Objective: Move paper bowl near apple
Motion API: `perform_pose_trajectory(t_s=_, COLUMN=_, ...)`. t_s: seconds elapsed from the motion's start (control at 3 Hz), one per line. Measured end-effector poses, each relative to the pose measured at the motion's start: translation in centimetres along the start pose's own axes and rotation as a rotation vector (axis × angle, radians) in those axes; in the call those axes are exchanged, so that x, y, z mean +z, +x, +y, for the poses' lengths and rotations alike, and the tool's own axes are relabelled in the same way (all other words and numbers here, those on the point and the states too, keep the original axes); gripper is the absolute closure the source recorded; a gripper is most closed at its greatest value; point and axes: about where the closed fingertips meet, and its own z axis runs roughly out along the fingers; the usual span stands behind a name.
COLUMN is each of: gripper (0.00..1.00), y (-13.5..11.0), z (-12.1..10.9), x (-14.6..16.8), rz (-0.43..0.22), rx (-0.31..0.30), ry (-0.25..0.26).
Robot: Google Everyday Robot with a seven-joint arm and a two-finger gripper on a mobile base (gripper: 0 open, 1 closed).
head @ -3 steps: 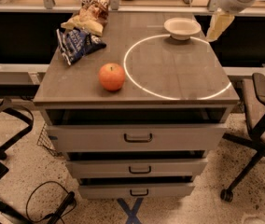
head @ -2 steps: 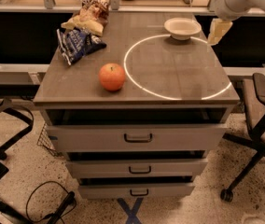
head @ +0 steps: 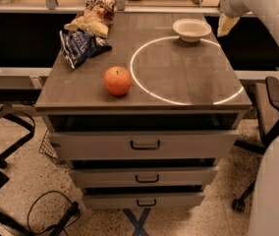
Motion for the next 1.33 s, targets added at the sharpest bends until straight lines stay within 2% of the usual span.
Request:
perform_pose_trajectory(t_s=0.33, gripper=0.0, y=0.4, z=0.0, x=1.5, rz=-0.038, rx=0.044, ry=-0.004)
perform_pose_trajectory(t_s=0.67, gripper=0.0, y=0.9, z=2.2, x=2.4, rz=-0.097, rx=0.157, ry=-0.091)
perform_pose_trajectory(t_s=1.0, gripper=0.0, y=1.0, z=3.3, x=2.6, rz=-0.125, rx=0.209, ry=-0.135)
perform_pose_trajectory(t_s=1.33, gripper=0.0, y=0.0, z=3.9, x=3.5, rz=-0.189, rx=0.234, ry=-0.142)
